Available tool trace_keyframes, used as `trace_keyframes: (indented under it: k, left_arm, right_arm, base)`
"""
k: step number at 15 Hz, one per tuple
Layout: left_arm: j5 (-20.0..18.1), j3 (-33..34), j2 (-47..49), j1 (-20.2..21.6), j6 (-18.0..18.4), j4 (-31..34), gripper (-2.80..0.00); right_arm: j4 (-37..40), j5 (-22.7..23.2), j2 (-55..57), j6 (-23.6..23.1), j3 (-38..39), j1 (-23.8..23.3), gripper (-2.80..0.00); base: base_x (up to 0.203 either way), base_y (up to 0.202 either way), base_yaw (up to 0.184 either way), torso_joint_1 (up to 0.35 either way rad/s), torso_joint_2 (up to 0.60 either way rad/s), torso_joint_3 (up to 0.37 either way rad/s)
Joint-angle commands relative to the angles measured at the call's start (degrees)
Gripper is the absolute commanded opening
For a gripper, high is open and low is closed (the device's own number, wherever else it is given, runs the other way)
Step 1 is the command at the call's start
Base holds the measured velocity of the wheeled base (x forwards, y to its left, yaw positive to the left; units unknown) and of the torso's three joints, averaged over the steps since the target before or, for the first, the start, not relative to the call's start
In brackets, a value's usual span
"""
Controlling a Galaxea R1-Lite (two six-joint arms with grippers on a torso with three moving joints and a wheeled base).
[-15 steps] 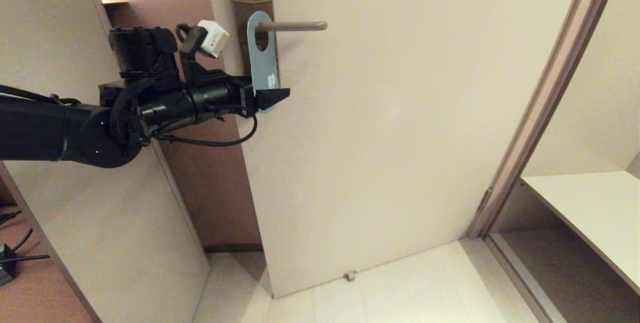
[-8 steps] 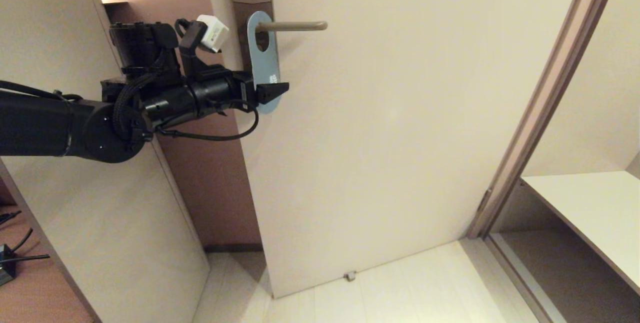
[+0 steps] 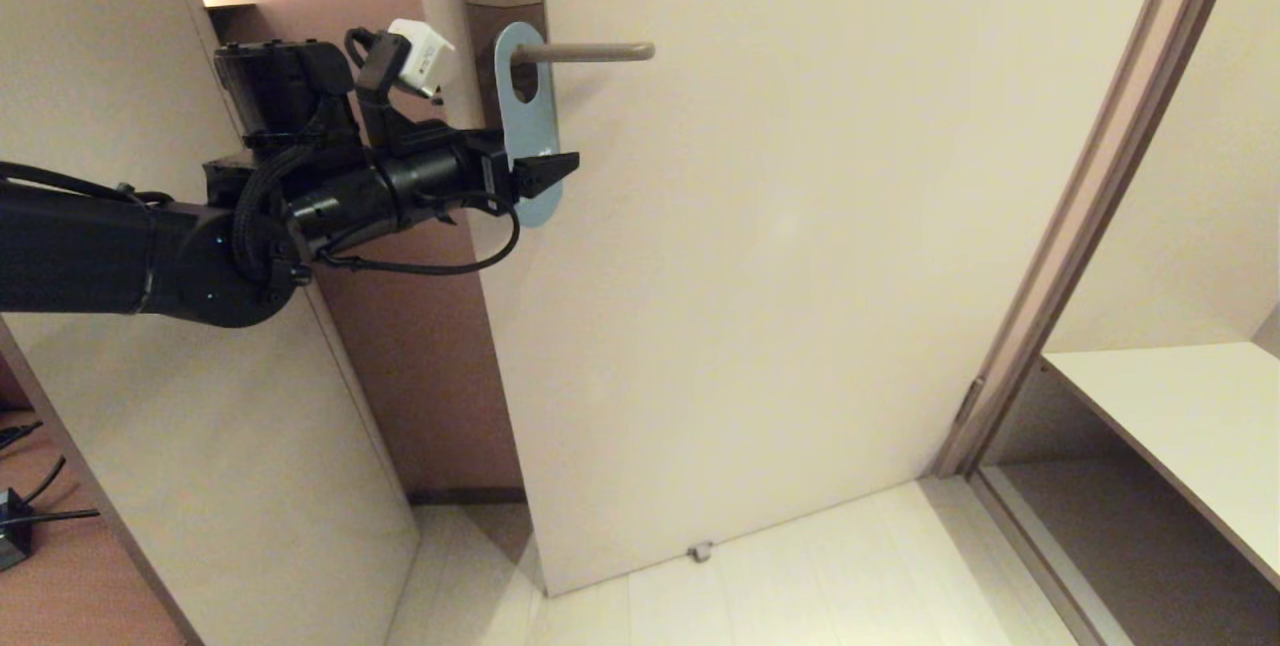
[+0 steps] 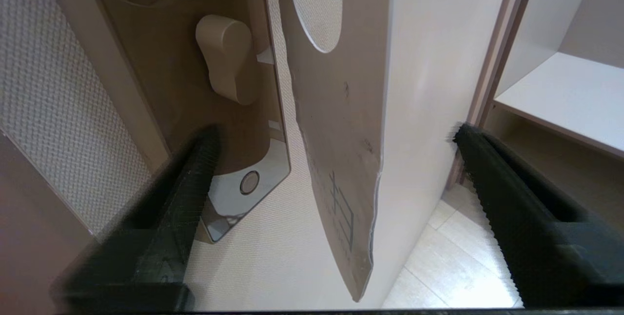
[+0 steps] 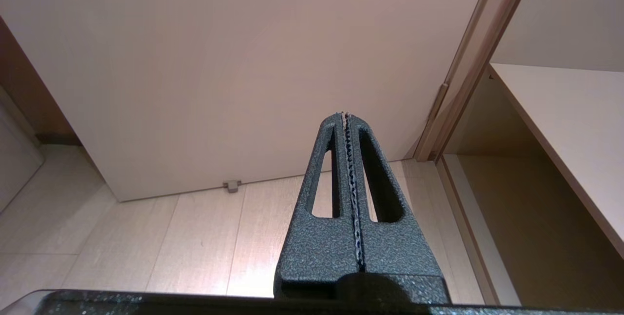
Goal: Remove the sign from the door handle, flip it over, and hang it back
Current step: Take down the sign
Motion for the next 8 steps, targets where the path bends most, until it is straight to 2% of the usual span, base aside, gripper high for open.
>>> trace_keyframes:
  k: [1, 8]
  left_arm:
    - [-0.1, 0.0, 0.2, 0.0, 0.0, -0.3, -2.8]
    - [0.0, 0.2, 0.1, 0.0, 0.0, -0.3, -2.8]
  right_arm:
    - [0.0, 0.0, 0.0, 0.0, 0.0, 0.0, -2.8]
    - [0.0, 0.0, 0.0, 0.0, 0.0, 0.0, -2.8]
  base:
    - [0.0, 0.0, 0.0, 0.0, 0.0, 0.0]
    - [0.0, 0.0, 0.0, 0.0, 0.0, 0.0]
